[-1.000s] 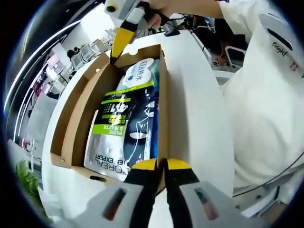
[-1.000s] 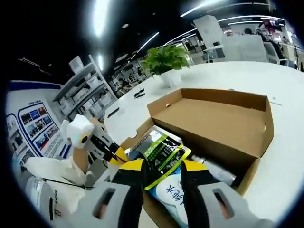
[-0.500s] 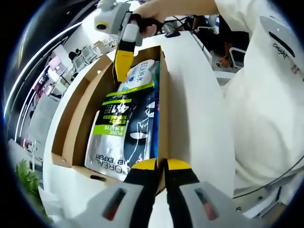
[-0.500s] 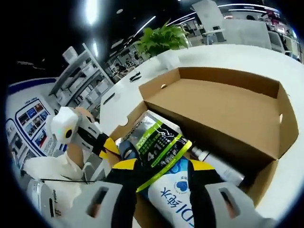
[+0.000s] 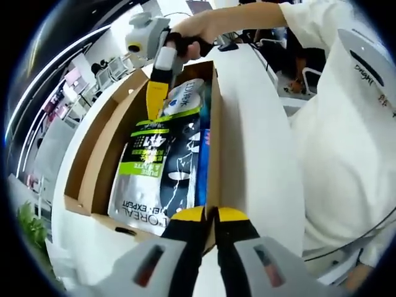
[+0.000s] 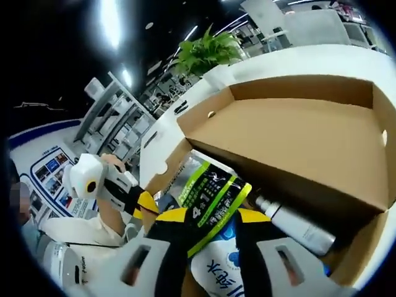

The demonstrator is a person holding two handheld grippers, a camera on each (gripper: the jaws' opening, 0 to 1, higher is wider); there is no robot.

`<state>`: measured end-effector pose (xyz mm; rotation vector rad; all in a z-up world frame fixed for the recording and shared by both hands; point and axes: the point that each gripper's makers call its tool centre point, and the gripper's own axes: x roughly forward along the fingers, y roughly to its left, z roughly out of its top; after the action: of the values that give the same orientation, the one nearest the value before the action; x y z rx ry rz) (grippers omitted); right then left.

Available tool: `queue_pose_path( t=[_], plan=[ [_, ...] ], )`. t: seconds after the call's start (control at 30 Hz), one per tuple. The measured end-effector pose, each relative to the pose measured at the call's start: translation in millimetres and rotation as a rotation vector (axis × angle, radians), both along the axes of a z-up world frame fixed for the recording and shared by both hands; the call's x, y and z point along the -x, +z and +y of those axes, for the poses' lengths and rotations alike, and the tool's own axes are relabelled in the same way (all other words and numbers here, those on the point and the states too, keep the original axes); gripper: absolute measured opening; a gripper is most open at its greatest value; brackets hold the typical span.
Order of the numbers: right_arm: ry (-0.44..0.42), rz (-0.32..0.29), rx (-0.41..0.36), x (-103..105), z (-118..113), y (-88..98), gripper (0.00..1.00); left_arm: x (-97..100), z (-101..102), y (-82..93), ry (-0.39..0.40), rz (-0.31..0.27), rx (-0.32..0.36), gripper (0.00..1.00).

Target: Operate the shoe box by opening the lid, removing the specified soft item, and placing it in the target area until the item is outside and the box remains undamaged.

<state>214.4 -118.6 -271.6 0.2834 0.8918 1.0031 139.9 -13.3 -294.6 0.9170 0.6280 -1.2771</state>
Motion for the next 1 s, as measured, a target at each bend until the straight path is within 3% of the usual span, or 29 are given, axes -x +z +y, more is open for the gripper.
queue_pose_path(
  t=[0.13,0.27,0.4,0.57,0.77,0.9,1.0],
  plan=[
    [0.007,-0.011,-0.087,5.7,3.2,18.6,0.26,-0.8,0.0,0.2,0.0,-0.003,0.001,0.05],
    [0.059,0.064,-0.195,22.9,19.1,27.8,0.26,-1.0,0.2,0.1,0.0,0.001,-0.003,0.05],
    [0.046,-0.014,-0.101,18.1,24.9,19.3,0.31,-0.7,-0.1,0.1,0.002,0.003,0.0,0.05],
    [0.022,0.067,-0.195,14.2,28.8,27.0,0.25,0.1,-0.8,-0.3,0.0,0.005,-0.002,0.05],
    [0.023,0.09,-0.192,14.9,37.4,22.3,0.24,-1.1,-0.4,-0.3,0.002,0.011,0.0,0.05],
    [-0.029,0.174,-0.237,7.0,43.0,24.5,0.21,-1.1,-0.4,-0.3,0.0,0.01,0.001,0.05],
    [-0.046,0.187,-0.235,3.3,47.5,23.2,0.18,-1.4,0.0,-0.3,-0.001,0.008,0.001,0.05]
  ],
)
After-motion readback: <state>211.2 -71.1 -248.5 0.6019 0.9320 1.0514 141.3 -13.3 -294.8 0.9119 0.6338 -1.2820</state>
